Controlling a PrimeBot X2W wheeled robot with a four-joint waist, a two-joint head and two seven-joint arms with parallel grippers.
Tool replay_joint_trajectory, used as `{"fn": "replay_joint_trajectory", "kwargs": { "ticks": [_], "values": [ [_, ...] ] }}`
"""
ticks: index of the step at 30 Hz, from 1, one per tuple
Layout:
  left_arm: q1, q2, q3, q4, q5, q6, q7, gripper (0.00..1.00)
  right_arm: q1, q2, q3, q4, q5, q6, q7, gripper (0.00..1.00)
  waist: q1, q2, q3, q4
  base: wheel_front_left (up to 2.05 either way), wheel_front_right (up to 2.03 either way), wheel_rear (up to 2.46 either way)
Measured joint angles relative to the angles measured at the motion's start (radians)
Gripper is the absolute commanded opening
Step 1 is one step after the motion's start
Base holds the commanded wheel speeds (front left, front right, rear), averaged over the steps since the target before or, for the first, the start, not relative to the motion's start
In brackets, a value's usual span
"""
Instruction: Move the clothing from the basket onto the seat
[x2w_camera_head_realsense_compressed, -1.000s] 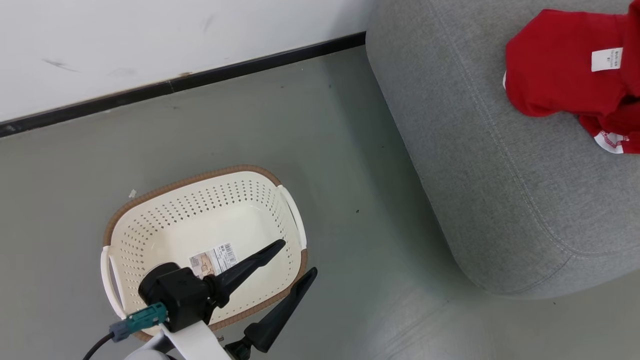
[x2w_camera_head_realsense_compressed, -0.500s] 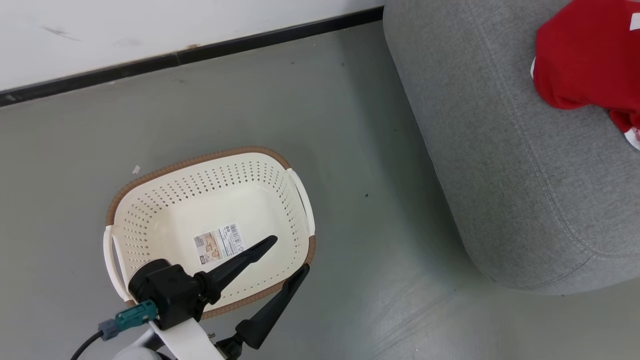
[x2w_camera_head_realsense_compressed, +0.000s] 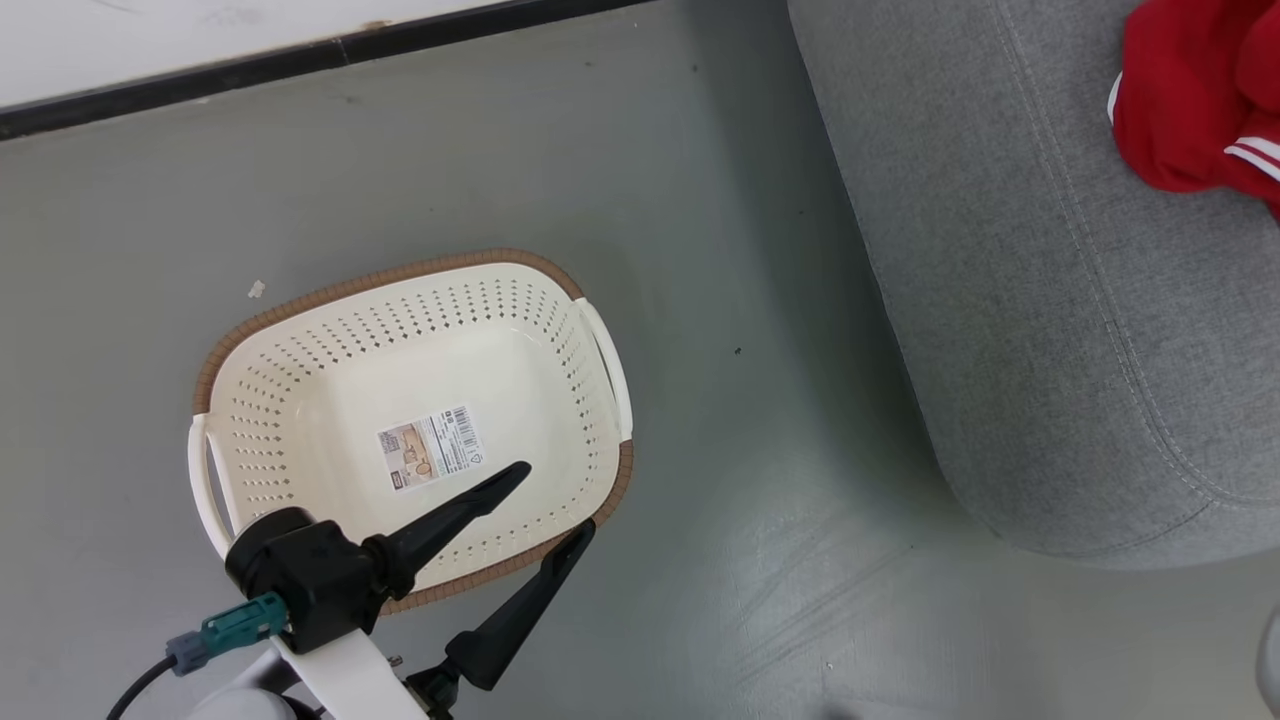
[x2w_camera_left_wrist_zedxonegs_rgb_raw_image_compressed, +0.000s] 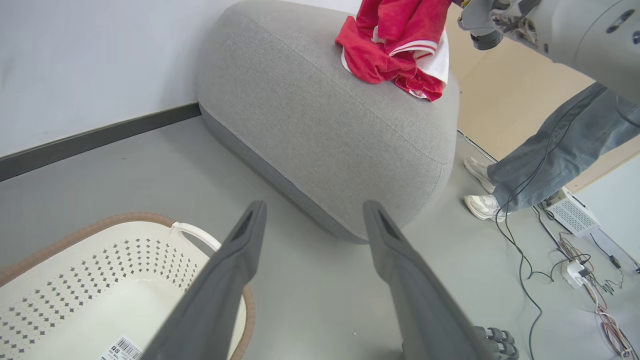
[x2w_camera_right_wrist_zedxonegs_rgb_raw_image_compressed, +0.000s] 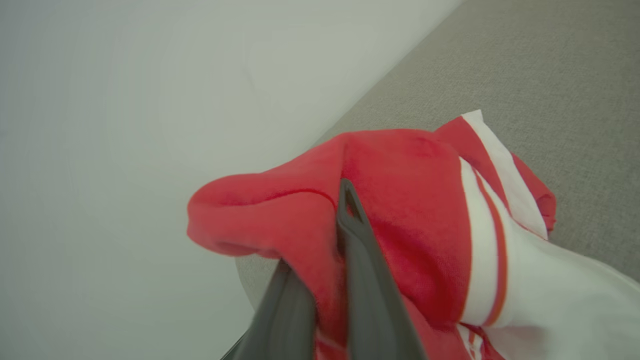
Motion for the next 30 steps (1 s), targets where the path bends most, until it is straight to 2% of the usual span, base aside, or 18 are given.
{"fn": "replay_joint_trajectory", "kwargs": {
  "ticks": [9,10,11,13,14,17,18,19,20,23,30],
  "values": [
    [-0.020,0.013,0.021,-0.002,0.001,0.000,-0.001,1.00,0.023,0.026,-0.010,0.024,-0.005,0.000,-0.049,0.00,0.0000,0.0000,0.029,-0.017,0.00,0.00,0.00],
    [-0.022,0.013,0.023,-0.002,0.001,0.000,-0.002,1.00,0.023,0.028,-0.009,0.027,-0.007,0.000,-0.055,0.07,0.0000,0.0000,0.029,-0.020,0.00,0.00,0.00],
    [-0.022,0.012,0.024,-0.001,0.001,0.000,-0.005,1.00,0.023,0.028,-0.007,0.031,-0.009,0.000,-0.056,0.22,0.0000,0.0000,0.027,-0.021,0.00,0.00,0.00],
    [-0.022,0.011,0.024,0.000,0.001,-0.001,-0.010,1.00,0.024,0.028,-0.004,0.036,-0.015,0.000,-0.065,0.33,0.0000,0.0000,0.024,-0.024,0.00,0.00,0.00],
    [-0.022,0.009,0.024,0.001,0.001,-0.001,-0.014,1.00,0.024,0.027,-0.003,0.036,-0.016,0.000,-0.065,0.33,0.0000,0.0000,0.022,-0.024,0.00,0.00,0.00],
    [-0.023,0.003,0.025,0.007,0.001,-0.002,-0.019,1.00,0.024,0.026,0.006,0.041,-0.028,0.000,-0.076,0.75,0.0000,0.0000,0.013,-0.026,0.00,0.00,0.00],
    [-0.023,0.002,0.025,0.009,0.001,-0.002,-0.020,1.00,0.025,0.026,0.008,0.043,-0.031,0.000,-0.078,0.75,0.0000,0.0000,0.010,-0.026,0.00,0.00,0.00],
    [-0.023,0.000,0.025,0.013,0.001,-0.002,-0.026,1.00,0.025,0.026,0.011,0.044,-0.031,0.000,-0.081,0.84,0.0000,0.0000,0.007,-0.027,0.00,0.00,0.00],
    [-0.023,-0.001,0.026,0.015,0.000,-0.004,-0.027,1.00,0.025,0.025,0.014,0.046,-0.032,0.000,-0.085,0.89,0.0000,0.0000,0.003,-0.027,0.00,0.00,0.00],
    [-0.023,-0.007,0.027,0.022,0.000,-0.009,-0.036,1.00,0.028,0.023,0.027,0.047,-0.038,0.000,-0.088,0.98,0.0000,0.0000,-0.008,-0.027,0.00,0.00,0.00],
    [-0.023,-0.028,0.028,0.041,-0.005,-0.009,-0.054,1.00,0.064,0.024,0.067,0.063,-0.046,0.000,-0.103,1.00,-0.0001,0.0000,-0.039,-0.027,0.00,0.00,0.00]
  ]
}}
